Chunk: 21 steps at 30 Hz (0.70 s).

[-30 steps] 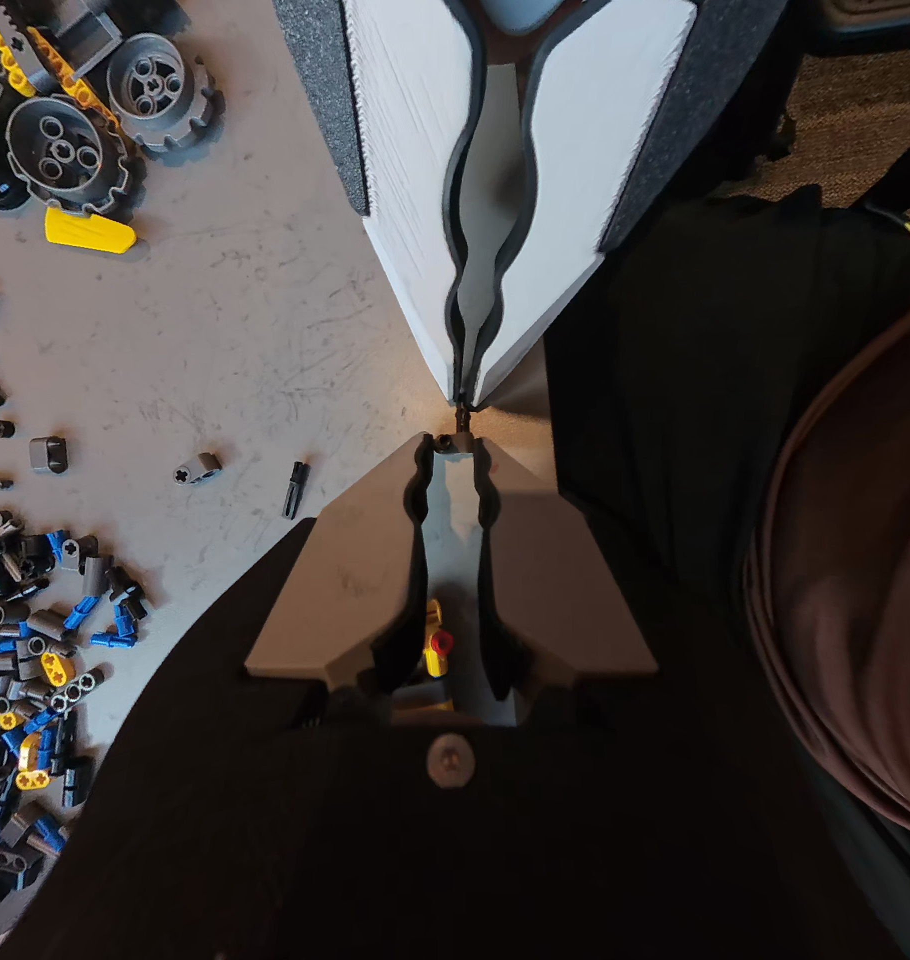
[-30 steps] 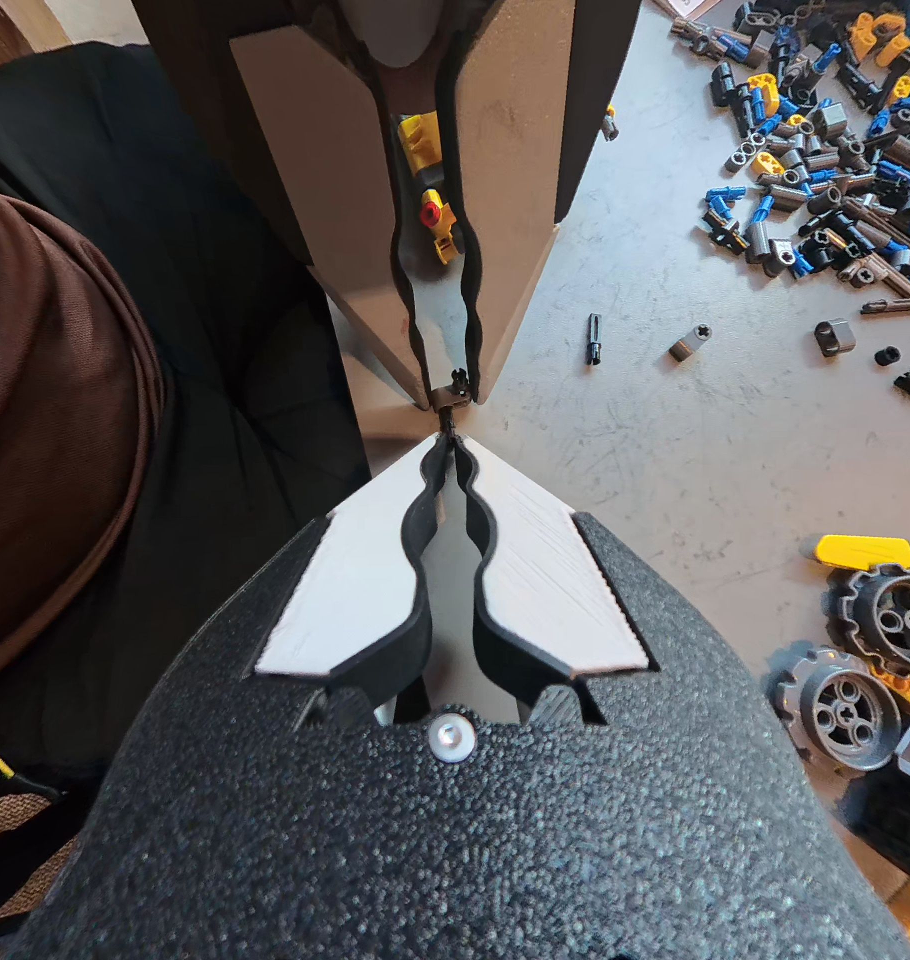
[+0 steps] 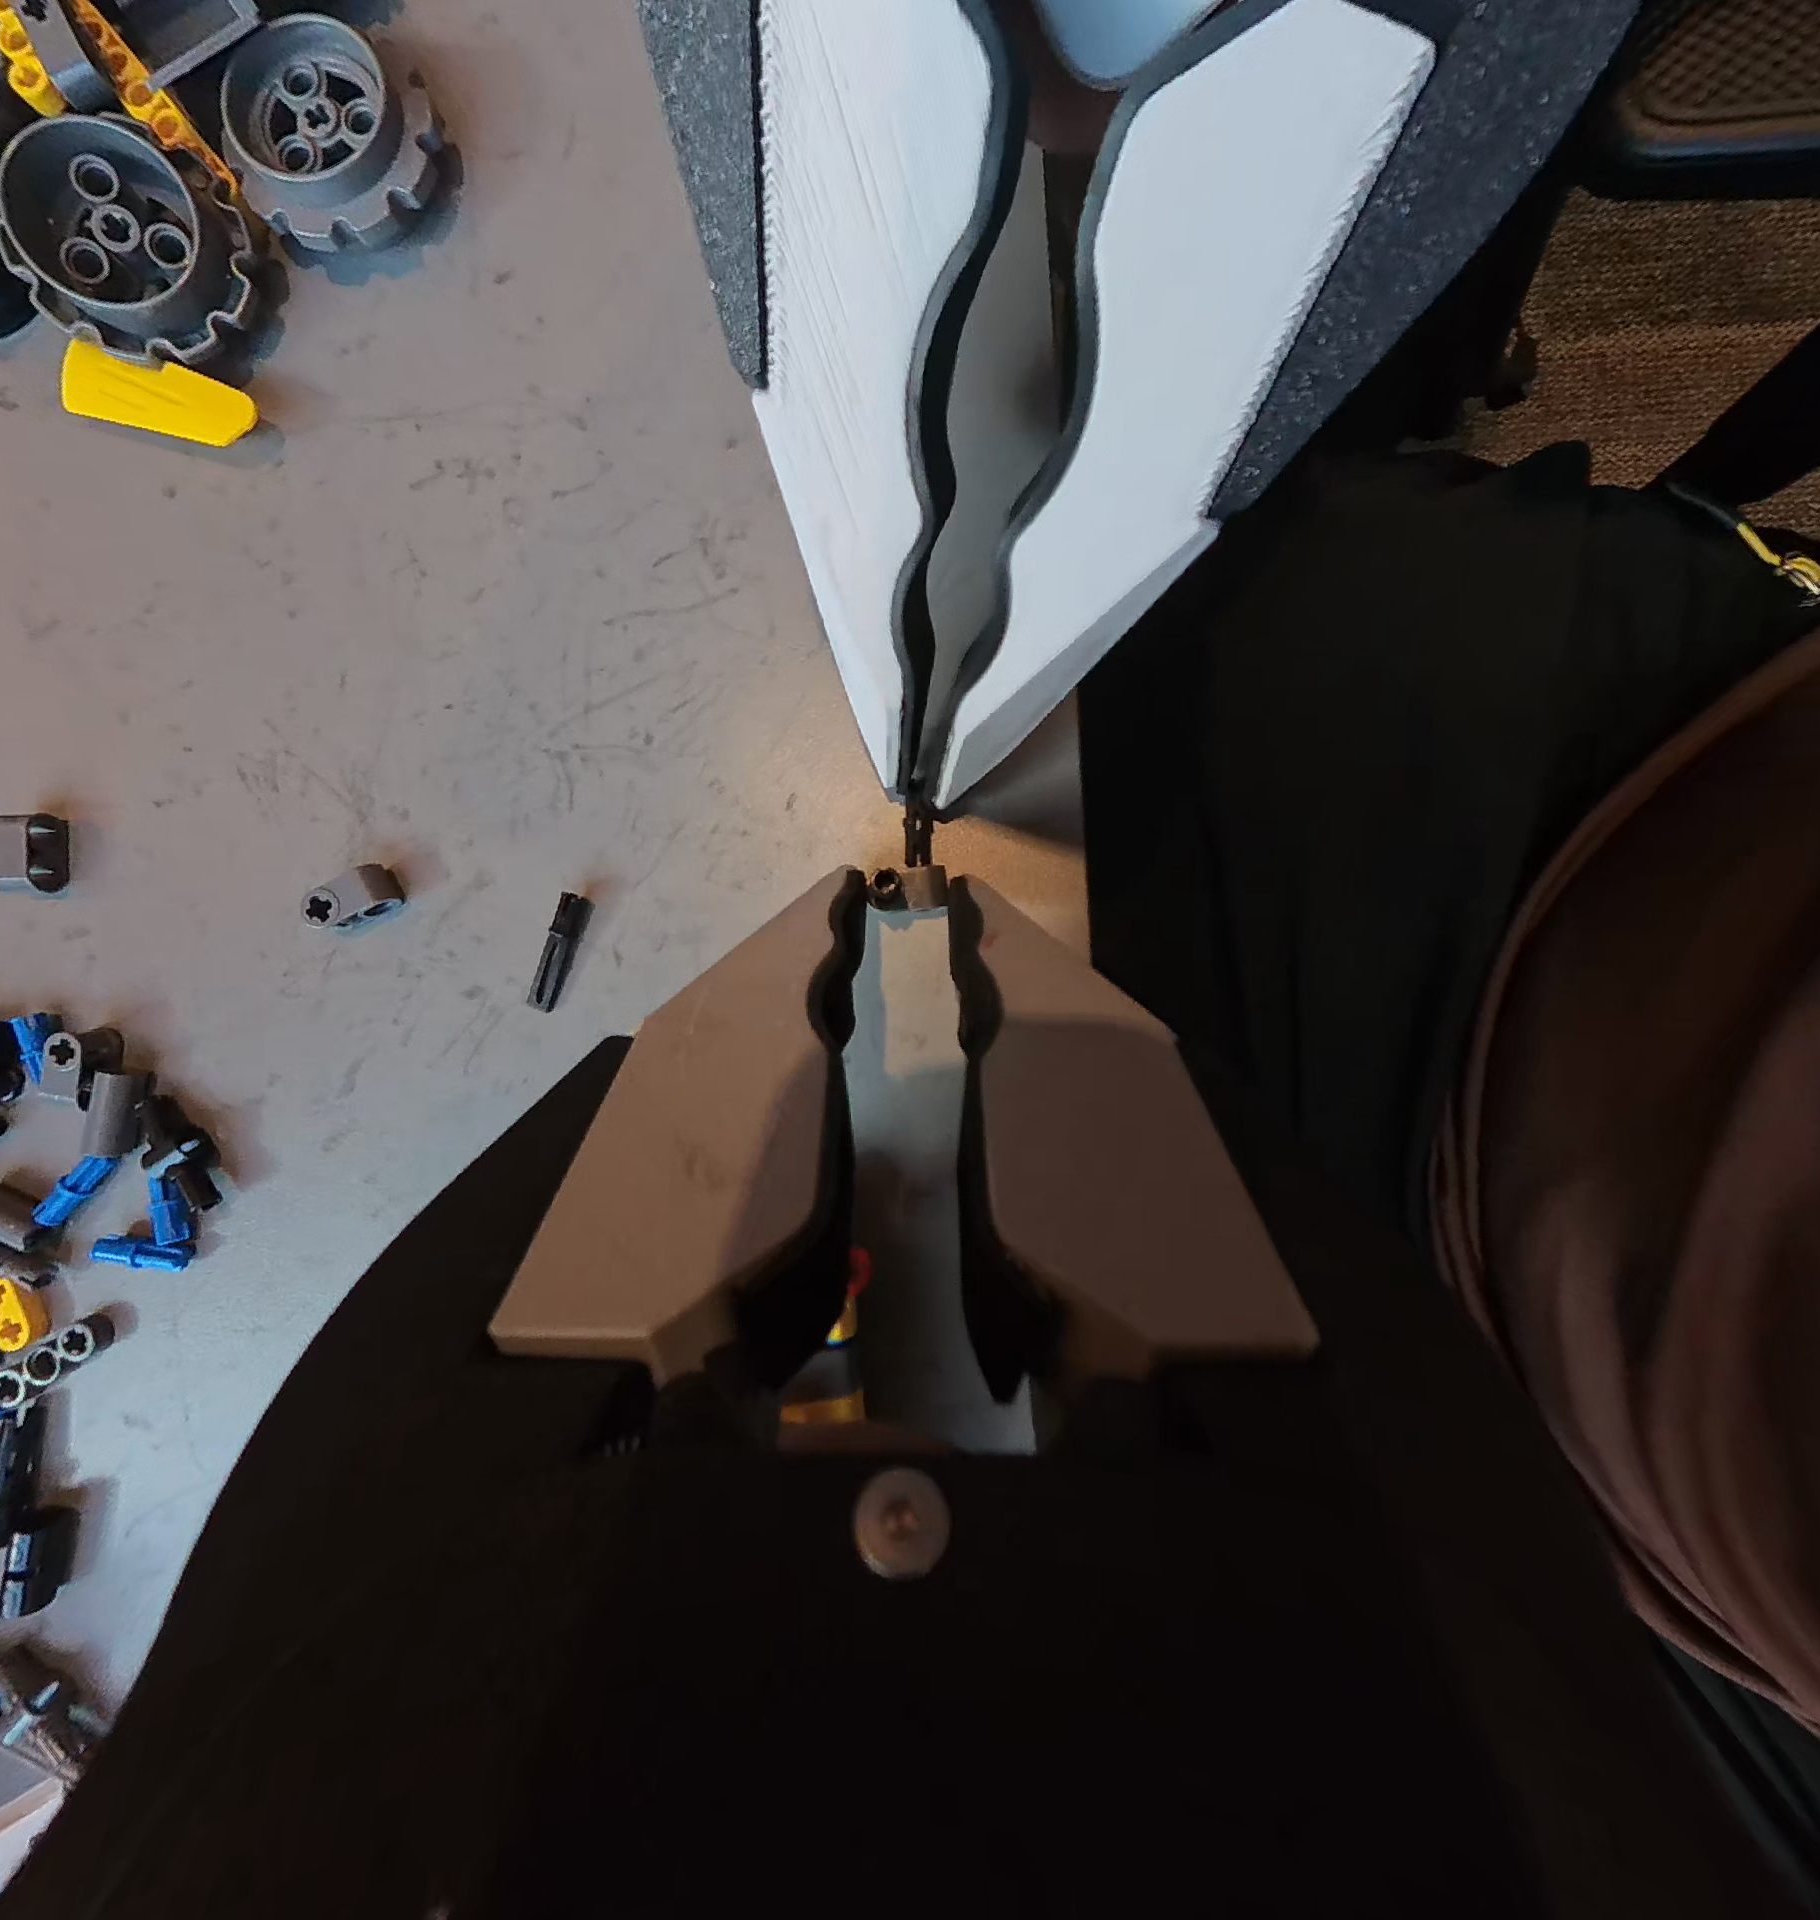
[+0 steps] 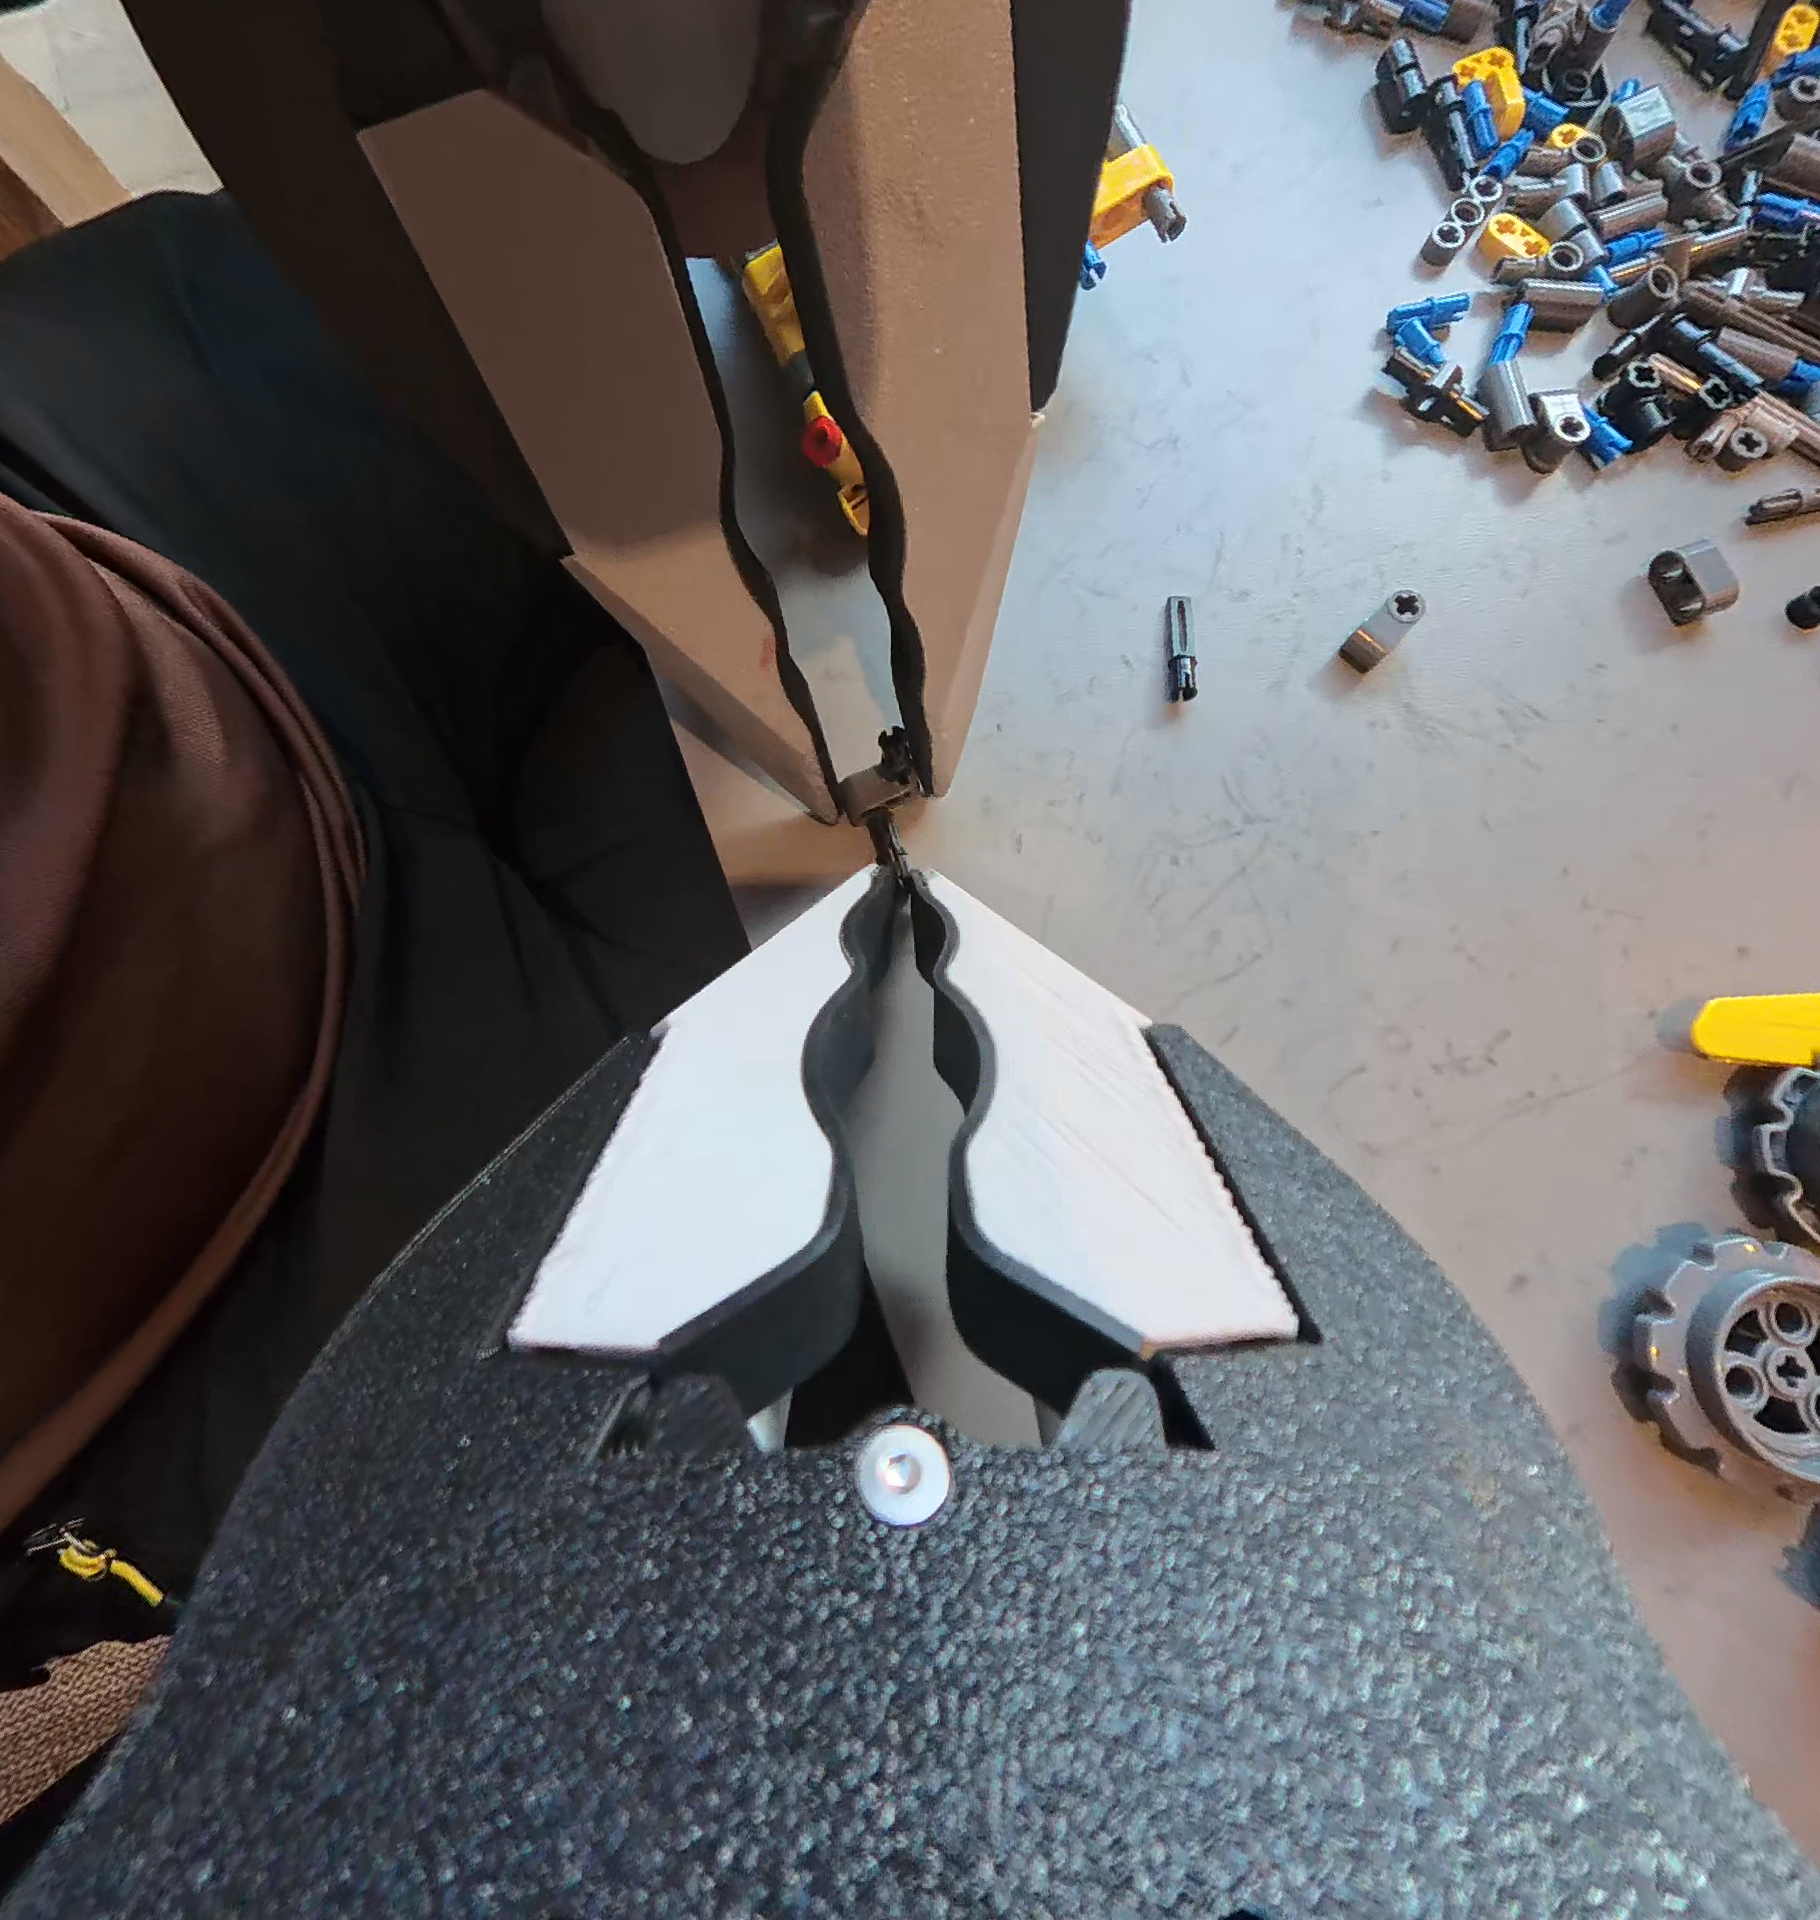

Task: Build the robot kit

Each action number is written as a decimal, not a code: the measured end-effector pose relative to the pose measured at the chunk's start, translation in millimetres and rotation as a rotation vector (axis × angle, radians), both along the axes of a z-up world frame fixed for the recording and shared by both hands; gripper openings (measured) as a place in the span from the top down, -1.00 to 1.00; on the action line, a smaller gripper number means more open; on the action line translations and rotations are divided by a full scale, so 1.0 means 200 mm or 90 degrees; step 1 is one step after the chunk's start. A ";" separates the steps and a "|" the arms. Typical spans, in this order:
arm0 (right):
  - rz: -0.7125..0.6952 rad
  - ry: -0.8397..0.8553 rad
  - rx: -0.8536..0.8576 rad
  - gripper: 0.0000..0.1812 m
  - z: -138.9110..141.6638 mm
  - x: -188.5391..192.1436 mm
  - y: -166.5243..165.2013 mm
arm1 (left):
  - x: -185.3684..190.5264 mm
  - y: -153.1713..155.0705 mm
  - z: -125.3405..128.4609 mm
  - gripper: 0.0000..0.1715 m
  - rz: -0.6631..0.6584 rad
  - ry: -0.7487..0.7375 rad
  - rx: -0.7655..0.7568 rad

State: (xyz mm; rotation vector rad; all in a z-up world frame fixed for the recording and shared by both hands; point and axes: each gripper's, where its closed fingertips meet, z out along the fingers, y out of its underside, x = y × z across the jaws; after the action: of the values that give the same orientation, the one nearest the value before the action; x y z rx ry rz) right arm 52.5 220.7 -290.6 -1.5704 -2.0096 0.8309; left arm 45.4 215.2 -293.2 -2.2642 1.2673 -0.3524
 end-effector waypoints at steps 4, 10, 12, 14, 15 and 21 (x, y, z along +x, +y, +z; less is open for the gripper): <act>0.009 -0.001 0.007 0.93 0.00 0.01 0.00 | 0.00 0.00 0.00 0.84 -0.017 0.015 0.015; 0.019 0.009 0.025 0.94 0.01 0.01 0.01 | 0.01 0.00 0.00 0.84 -0.041 0.041 0.013; 0.029 0.016 0.036 0.89 0.01 0.00 0.02 | 0.01 0.01 0.00 0.84 -0.040 0.036 0.003; 0.044 0.018 0.024 0.86 0.01 -0.01 0.01 | 0.00 0.01 0.00 0.82 -0.034 0.028 -0.006; 0.047 0.014 0.015 0.86 0.00 -0.01 0.01 | 0.00 0.01 0.00 0.79 -0.030 0.026 -0.007; 0.064 0.022 -0.008 0.99 -0.01 0.00 -0.01 | 0.01 0.00 0.00 0.83 -0.045 0.023 -0.007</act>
State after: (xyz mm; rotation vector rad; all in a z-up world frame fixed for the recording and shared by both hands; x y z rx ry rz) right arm 52.6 219.2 -292.1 -1.4614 -2.0759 0.9044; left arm 46.7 216.2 -293.4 -2.2488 1.3694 -0.3452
